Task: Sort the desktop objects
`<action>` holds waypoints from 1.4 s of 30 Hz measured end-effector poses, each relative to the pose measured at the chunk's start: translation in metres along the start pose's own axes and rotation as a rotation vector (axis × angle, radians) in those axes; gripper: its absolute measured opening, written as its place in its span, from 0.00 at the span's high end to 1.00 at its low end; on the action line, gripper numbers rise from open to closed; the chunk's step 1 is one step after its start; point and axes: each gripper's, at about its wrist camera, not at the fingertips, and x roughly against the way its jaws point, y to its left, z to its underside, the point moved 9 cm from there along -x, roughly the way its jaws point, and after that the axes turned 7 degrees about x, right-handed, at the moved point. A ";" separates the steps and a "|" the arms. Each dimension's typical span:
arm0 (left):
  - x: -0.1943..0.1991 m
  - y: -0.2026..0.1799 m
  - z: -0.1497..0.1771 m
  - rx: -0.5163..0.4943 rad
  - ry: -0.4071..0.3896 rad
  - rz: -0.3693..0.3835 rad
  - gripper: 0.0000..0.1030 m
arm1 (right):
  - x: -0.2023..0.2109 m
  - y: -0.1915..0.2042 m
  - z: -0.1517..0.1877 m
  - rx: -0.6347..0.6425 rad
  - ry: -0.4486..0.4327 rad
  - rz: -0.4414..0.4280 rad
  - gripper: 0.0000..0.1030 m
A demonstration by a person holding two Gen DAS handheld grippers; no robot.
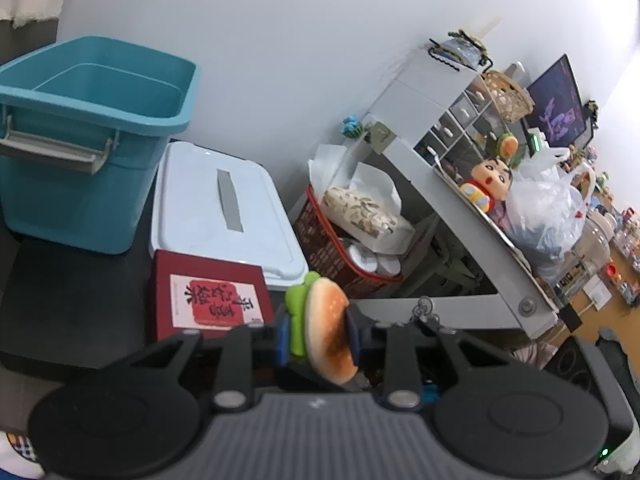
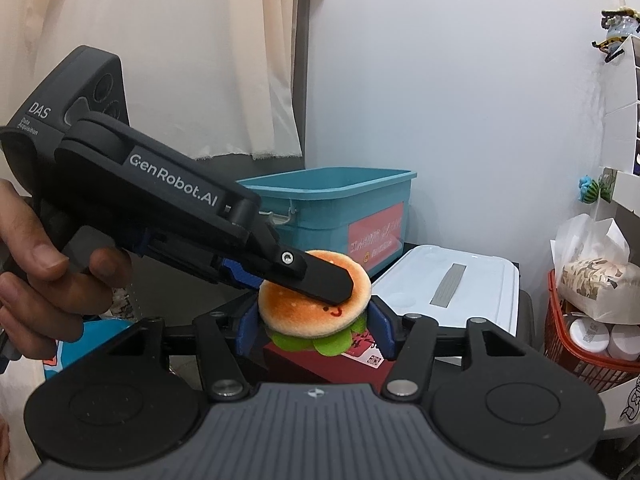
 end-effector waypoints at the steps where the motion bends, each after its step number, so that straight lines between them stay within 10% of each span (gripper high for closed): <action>1: 0.000 0.001 -0.001 0.002 -0.004 -0.003 0.70 | -0.001 0.001 0.000 0.001 0.003 -0.003 0.40; 42: 0.026 0.040 -0.011 -0.032 -0.100 -0.239 0.70 | 0.034 -0.018 0.005 -0.263 0.163 0.082 0.40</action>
